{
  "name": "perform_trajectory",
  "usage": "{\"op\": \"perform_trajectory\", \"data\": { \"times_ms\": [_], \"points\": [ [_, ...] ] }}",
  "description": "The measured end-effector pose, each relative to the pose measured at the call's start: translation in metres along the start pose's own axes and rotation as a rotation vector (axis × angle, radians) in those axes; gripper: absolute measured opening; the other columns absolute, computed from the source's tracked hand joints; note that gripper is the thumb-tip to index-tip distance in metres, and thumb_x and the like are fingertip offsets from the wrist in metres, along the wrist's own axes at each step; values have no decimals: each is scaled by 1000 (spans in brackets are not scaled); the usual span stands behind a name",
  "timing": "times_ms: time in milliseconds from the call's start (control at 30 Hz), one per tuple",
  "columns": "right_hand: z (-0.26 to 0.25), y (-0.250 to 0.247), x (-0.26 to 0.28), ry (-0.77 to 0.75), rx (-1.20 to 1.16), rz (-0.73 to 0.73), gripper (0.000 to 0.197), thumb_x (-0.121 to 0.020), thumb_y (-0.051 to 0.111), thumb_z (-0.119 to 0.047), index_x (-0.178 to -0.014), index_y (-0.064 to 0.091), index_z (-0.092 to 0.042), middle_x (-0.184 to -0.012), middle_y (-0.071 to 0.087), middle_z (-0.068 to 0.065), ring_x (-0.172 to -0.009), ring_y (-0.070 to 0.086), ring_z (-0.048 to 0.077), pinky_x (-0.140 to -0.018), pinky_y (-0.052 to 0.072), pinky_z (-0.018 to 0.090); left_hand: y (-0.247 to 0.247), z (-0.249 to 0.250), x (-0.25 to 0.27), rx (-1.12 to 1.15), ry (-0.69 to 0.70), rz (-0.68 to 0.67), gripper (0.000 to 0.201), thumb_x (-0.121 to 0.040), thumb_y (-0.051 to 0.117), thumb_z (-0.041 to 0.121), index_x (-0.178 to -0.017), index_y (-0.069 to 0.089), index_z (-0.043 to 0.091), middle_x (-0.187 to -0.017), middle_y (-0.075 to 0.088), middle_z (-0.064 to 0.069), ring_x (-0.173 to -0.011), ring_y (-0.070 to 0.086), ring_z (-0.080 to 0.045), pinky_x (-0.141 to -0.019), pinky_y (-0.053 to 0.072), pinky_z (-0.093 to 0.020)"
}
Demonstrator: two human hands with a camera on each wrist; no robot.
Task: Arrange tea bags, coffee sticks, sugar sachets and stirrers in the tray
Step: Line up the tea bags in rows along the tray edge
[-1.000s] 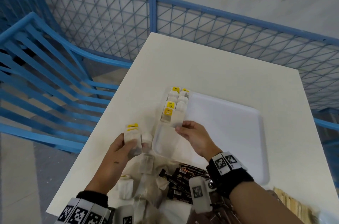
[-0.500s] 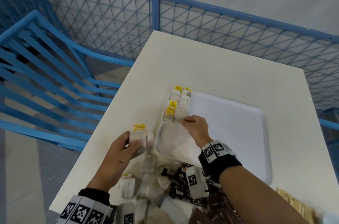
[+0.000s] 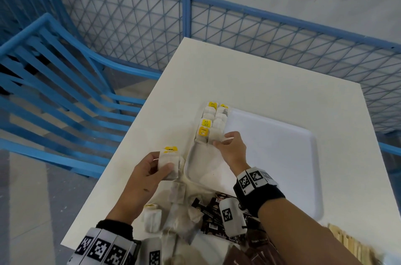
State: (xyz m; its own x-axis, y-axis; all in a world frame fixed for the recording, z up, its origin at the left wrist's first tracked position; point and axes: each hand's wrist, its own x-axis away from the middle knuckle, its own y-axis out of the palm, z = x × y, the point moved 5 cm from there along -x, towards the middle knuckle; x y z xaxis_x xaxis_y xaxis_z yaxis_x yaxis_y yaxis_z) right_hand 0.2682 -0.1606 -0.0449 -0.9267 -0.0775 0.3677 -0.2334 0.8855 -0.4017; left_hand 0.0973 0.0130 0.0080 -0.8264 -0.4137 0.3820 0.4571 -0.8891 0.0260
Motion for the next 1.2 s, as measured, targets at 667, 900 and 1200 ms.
{"op": "perform_trajectory", "data": {
  "times_ms": [667, 900, 1200],
  "points": [
    [-28, 36, 96, -79, -275, -615, 17, -84, 65, -4, -101, 67, -1, -80, 66, 0, -64, 60, 2, -70, 52, 15, -2, 2, 7, -93, 18, -19, 17, -90, 59, 12, -105, 67, 11, -102, 71, -9, -101, 65, -26, -96, 50, -40],
    [-17, 30, 75, -38, -274, -494, 10, -86, 62, -3, -93, 65, 5, -71, 59, 3, -65, 55, 9, -65, 50, 15, -8, -4, 9, -92, 1, 19, 16, -90, 56, 6, -102, 67, 8, -99, 72, -13, -100, 64, -31, -92, 50, -37],
    [6, 22, 25, 21, -99, -252, 9, -82, 65, -4, -89, 69, -10, -74, 62, 0, -72, 55, 16, -63, 48, 22, -19, -5, 9, -86, 0, 74, 17, -91, 55, 8, -105, 66, 10, -102, 71, -11, -100, 65, -28, -95, 50, -40]
  ]
}}
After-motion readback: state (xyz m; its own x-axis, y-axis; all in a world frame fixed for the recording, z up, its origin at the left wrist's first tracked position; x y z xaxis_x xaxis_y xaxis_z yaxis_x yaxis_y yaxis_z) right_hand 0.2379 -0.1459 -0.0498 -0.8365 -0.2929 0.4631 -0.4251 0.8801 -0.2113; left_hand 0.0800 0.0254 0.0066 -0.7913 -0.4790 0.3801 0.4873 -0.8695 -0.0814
